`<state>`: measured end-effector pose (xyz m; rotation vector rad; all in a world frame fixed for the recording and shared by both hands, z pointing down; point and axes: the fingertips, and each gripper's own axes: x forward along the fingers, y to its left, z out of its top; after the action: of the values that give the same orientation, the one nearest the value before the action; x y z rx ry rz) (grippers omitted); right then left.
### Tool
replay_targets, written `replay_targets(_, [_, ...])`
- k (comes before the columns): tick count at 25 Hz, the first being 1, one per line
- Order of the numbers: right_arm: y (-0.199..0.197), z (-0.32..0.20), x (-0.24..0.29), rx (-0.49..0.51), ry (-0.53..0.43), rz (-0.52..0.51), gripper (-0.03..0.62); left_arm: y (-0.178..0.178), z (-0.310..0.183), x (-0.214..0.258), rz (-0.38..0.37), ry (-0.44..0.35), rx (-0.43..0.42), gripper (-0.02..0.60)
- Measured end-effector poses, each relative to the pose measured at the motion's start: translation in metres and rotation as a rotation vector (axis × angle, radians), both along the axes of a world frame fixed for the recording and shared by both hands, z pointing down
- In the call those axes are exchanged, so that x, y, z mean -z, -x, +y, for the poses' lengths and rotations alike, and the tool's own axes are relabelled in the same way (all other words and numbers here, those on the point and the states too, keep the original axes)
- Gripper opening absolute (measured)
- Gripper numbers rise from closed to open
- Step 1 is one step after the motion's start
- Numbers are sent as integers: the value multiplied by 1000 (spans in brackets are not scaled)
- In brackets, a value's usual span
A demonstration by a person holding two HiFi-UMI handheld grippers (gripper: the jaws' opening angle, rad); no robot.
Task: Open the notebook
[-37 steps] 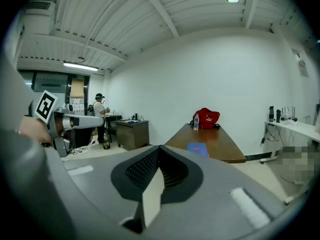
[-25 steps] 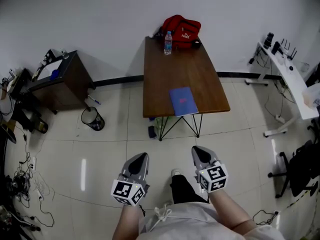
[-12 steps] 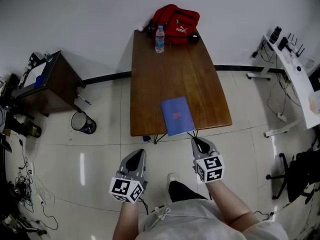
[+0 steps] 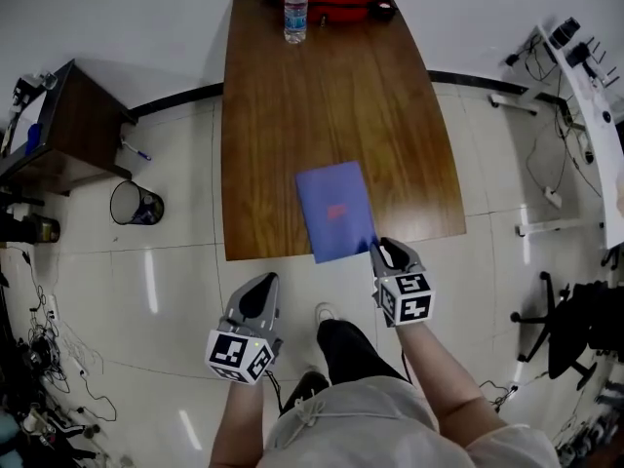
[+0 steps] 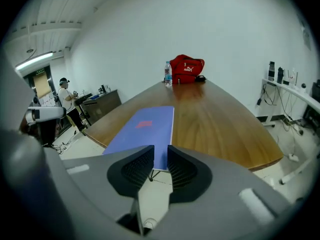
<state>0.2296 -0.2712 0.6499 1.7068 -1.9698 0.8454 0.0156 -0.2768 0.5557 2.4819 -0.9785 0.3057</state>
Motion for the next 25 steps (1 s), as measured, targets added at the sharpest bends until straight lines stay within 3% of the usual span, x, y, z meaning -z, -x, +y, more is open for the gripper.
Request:
replay_targets(7, [-8,-2,-25,-58,27,11,73,-11,-10,-32,-9,63,-24,6])
replay_targets(14, [-12,0,-26,-94,27,-31,20,-18,-13,-30,6,55,-42,6])
replay_targets(25, [8,0,59,-70,-130,-6,8,19,2,15,30,-38,33,6])
